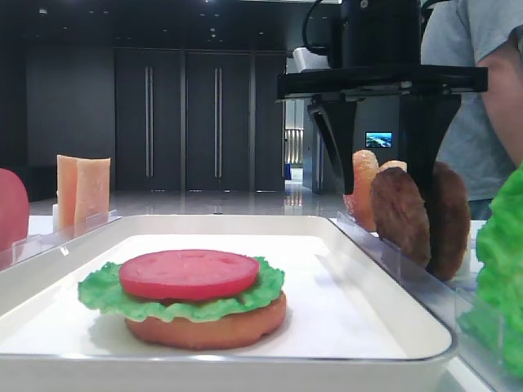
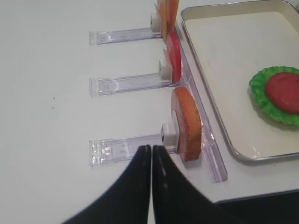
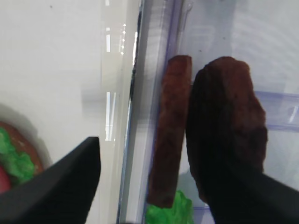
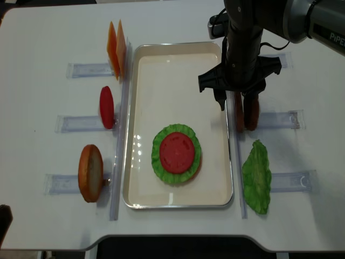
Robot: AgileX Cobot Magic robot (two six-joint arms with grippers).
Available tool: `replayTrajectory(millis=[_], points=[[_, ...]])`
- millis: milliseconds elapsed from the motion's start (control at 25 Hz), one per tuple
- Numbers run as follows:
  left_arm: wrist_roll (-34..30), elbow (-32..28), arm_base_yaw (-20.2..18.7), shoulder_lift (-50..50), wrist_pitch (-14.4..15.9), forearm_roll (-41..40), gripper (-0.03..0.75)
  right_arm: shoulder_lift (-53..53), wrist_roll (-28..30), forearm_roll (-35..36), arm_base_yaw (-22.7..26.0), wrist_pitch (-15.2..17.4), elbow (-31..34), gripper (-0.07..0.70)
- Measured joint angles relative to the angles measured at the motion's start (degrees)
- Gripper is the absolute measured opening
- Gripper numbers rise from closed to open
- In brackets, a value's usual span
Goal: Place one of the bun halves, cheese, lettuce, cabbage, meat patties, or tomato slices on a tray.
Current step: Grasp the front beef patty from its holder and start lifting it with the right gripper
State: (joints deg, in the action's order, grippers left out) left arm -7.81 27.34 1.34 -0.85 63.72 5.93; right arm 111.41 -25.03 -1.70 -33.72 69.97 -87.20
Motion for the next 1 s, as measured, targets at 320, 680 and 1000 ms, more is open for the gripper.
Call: replayTrajectory(millis=[320,680,1000], points=[[0.0,0.0,0.0,0.0,0.0,0.0,-0.007,0.0,0.0,-0.3,0.0,0.0,0.0,0.424],[0.0,0.0,0.0,0.0,0.0,0.0,-0.007,0.0,-0.2,-4.2,0.0,0.0,0.0,0.284],[0.0,0.0,0.0,0.0,0.0,0.0,-0.007,0.0,-0.8,-6.2,0.0,0.0,0.0,0.104]])
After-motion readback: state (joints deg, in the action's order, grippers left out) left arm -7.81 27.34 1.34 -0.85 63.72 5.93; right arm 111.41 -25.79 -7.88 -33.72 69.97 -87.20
